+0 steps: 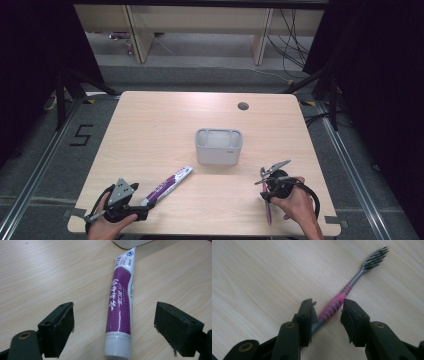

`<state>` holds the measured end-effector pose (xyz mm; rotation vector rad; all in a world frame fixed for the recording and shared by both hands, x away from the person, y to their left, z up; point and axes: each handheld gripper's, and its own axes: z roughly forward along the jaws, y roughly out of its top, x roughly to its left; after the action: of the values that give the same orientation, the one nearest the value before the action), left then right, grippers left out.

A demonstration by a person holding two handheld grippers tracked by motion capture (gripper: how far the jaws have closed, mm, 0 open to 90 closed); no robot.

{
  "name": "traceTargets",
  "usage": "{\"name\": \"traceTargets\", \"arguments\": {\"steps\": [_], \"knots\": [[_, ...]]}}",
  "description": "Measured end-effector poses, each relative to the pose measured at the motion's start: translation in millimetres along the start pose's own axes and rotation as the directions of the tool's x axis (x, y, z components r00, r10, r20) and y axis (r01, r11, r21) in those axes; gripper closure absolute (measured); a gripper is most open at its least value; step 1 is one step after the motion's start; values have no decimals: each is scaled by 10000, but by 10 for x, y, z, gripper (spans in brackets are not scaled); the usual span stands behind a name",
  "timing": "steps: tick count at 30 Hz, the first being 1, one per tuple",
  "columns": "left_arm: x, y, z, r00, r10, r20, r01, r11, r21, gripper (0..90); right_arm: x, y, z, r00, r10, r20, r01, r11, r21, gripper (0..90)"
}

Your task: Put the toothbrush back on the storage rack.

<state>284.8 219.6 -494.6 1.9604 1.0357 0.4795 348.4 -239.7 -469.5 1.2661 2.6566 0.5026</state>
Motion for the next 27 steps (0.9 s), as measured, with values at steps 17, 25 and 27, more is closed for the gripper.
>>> {"name": "traceTargets", "arguments": {"steps": [17,25,27], "knots": [[-1,0,1,10000,2,4,-2,10000,17,160,-63,22,57,9998,-174,73,167,9958,904,768],[1,0,0,10000,23,-4,-23,10000,12,160,-99,70,88,9978,-630,211,601,9913,1169,811],[1,-1,0,10000,-4,16,4,10000,-4,160,-97,84,90,9979,-618,193,588,9901,1271,811]]}}
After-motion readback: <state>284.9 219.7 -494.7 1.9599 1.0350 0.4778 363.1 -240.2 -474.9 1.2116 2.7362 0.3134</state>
